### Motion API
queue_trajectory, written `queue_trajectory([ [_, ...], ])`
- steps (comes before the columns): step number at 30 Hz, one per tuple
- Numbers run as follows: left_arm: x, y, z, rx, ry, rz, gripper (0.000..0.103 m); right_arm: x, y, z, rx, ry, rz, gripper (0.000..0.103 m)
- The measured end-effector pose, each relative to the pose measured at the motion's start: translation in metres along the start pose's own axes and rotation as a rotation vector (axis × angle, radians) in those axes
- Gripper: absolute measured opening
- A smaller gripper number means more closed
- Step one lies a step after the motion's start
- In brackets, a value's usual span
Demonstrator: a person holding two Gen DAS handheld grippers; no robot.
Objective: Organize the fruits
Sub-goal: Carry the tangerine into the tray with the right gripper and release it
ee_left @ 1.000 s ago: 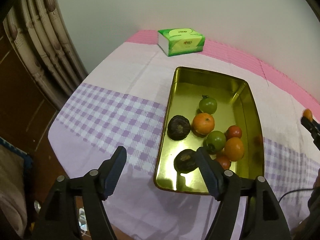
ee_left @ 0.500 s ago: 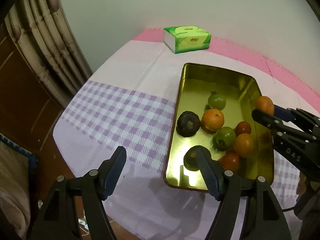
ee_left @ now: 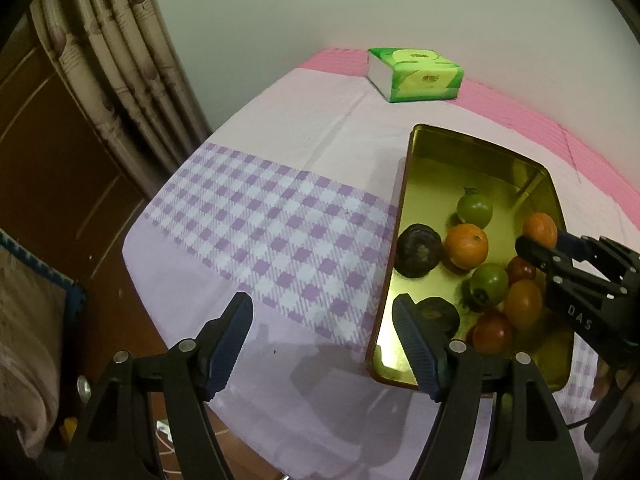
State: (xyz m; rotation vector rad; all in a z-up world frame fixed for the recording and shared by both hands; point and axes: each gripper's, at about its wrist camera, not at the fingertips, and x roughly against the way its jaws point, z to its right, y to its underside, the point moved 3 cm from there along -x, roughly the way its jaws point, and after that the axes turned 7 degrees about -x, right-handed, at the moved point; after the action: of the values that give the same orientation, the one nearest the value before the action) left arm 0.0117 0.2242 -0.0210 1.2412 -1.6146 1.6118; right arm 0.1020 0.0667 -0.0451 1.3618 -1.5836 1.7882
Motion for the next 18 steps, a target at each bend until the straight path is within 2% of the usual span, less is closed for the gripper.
queue_trajectory([
  [15, 0.002, -0.001, 0.009, -0.025, 0.036, 0.008, 0.073, -0.001, 0.002, -0.005, -0.004, -0.005, 0.003, 0.037],
  [18, 0.003, 0.000, 0.012, -0.038, 0.042, 0.010, 0.073, 0.011, 0.001, -0.007, -0.007, 0.008, 0.040, 0.051],
])
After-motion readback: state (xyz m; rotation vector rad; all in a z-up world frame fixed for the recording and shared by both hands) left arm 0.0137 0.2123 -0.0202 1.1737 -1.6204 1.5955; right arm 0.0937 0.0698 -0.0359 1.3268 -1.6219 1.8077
